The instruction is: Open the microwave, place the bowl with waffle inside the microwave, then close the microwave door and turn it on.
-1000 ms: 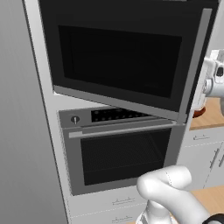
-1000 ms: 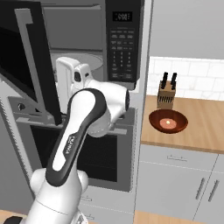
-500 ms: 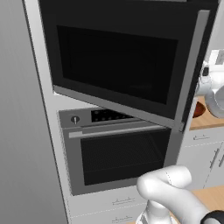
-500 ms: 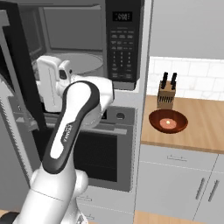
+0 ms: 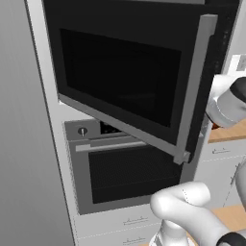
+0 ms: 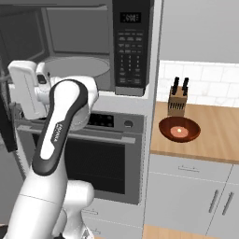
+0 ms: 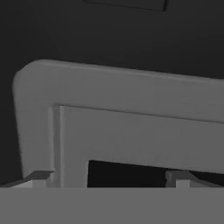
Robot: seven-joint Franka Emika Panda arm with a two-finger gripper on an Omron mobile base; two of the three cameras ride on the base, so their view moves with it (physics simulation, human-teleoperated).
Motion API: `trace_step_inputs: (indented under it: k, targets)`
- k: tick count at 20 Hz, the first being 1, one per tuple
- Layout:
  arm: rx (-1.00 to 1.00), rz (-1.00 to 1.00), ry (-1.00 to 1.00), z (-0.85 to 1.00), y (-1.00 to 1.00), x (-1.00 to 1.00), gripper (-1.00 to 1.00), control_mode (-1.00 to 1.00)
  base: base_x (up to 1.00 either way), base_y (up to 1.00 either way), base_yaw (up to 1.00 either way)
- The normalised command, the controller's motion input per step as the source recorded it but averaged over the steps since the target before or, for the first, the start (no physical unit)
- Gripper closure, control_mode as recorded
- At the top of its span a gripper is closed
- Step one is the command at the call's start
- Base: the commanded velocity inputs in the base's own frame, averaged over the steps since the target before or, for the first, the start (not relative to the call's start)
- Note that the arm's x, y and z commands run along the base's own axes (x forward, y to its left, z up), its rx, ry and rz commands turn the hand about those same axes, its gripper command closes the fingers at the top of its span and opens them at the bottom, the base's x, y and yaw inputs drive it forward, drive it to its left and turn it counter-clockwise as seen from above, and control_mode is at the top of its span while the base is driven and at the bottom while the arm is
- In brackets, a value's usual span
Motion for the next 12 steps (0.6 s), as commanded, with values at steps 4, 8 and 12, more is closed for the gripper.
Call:
trace_step_inputs:
  k: [4, 8, 12]
  targets:
    - [0.00, 0.16, -0.15, 0.00, 0.63, -0.60, -1.00, -1.00, 0.00, 0.00, 0.00]
    - [-0.01, 0.06, -0.16, 0.00, 0.40, -0.39, -1.00, -1.00, 0.00, 0.00, 0.00]
    - [0.00, 0.00, -0.06, 0.00, 0.11, -0.01, -1.00, -1.00, 0.00, 0.00, 0.00]
